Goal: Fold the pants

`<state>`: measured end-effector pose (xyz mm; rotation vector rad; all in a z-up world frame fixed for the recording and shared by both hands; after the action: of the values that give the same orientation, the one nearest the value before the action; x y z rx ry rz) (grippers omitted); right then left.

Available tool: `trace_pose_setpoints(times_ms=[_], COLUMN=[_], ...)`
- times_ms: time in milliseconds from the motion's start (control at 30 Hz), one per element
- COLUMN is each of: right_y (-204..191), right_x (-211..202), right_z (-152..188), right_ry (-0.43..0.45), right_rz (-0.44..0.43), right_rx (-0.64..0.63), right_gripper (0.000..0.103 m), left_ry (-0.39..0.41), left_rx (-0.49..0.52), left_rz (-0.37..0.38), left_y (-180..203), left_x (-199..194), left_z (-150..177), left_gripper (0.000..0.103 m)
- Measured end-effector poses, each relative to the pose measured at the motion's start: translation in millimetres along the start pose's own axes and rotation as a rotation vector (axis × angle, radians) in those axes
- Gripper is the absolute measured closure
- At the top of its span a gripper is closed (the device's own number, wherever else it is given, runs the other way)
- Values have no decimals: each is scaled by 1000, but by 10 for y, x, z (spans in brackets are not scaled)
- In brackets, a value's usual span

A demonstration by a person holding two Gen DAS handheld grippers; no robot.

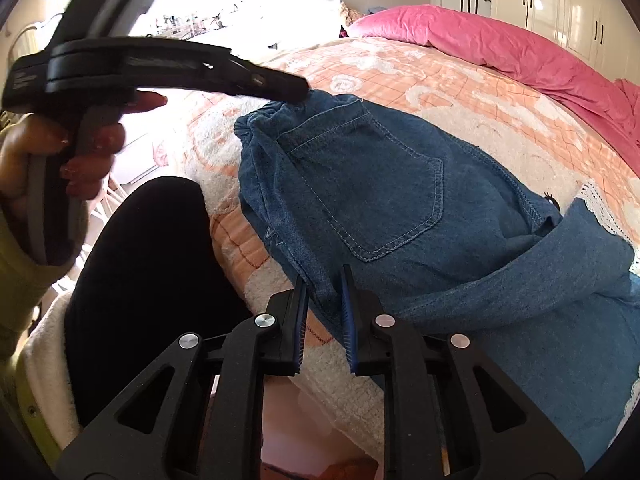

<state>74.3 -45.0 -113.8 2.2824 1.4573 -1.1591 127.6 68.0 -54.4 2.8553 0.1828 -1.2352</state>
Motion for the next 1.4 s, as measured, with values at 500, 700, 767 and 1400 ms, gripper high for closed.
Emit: trace_pose_setpoints(times_ms=[500, 700, 767, 1400], right_y=[3, 343, 504, 1234], right_x=[-417, 24, 276, -1161], right_z=[-325, -315, -34, 141], right_ry=[134, 26, -63, 282], right_rz=[0, 71, 89, 247], right_rx=[78, 186, 260, 435], right_gripper=[56, 52, 49, 18], left_ry=[-32, -28, -28, 110], left_rx=[73, 78, 77, 68], left_rz=[-126, -131, -124, -2], left_y=[-140, -126, -121, 223], left_x=[318, 313, 326, -524], left_z=[408, 418, 427, 116], left_gripper=[56, 55, 55, 33])
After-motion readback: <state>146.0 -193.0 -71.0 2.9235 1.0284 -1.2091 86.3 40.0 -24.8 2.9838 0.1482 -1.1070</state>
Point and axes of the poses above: each gripper's, at about its wrist camera, not at the fingertips, and x roughly the way its jaws point, y to its right, z to its underside, the point moved 9 cm from there along x, roughly the way its jaws point, and after that the axes turned 13 degrees about -z, right-handed, at the moved point
